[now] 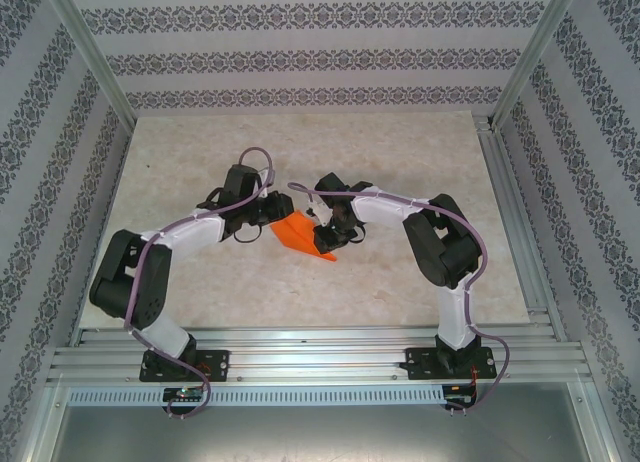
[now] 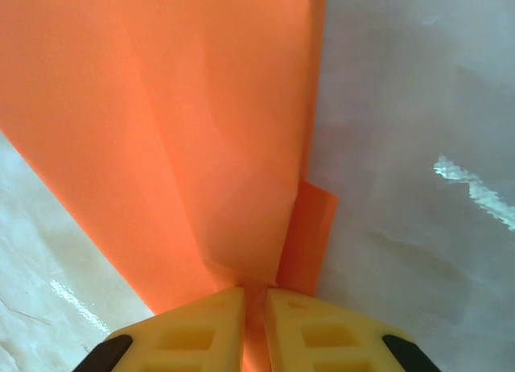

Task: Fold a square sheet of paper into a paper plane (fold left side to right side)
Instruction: Fourth fold the wing at the center of the table.

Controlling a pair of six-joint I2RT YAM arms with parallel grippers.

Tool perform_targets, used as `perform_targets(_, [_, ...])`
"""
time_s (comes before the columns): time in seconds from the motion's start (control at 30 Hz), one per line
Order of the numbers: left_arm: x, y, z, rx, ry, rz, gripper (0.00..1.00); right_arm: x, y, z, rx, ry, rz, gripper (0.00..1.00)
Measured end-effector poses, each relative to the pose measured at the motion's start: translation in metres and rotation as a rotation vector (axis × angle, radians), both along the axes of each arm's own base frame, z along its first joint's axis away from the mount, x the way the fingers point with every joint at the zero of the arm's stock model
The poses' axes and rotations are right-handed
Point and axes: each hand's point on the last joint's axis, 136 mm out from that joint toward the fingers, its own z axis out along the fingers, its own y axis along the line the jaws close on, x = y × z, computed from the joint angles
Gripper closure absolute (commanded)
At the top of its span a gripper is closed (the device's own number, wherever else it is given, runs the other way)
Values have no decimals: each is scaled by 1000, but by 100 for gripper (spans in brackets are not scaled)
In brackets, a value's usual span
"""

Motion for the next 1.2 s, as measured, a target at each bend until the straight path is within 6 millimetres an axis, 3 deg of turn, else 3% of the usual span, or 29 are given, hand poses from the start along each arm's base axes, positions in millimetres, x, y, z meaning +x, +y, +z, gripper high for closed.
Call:
perform_targets(0.07, [-4, -3, 12, -30, -26, -19, 92, -1, 0, 0, 0, -2, 2, 85])
perform_targets(0.13, [-12, -8, 6, -45, -16, -40, 97, 0, 0, 0, 0, -3, 2, 85])
perform_targets(0.3, [-46, -27, -59, -39, 152, -93, 100, -1, 0, 0, -3, -6, 2, 85])
perform_targets(0.43, [-57, -36, -86, -42, 226, -98, 100, -1, 0, 0, -3, -11, 4, 85])
perform_targets(0.93, [-39, -48, -81, -107, 207, -58, 100, -1, 1, -1, -9, -17, 6, 86])
perform_targets(1.2, [-29, -51, -91, -82, 208, -36, 100, -1, 1, -1, -11, -18, 5, 87])
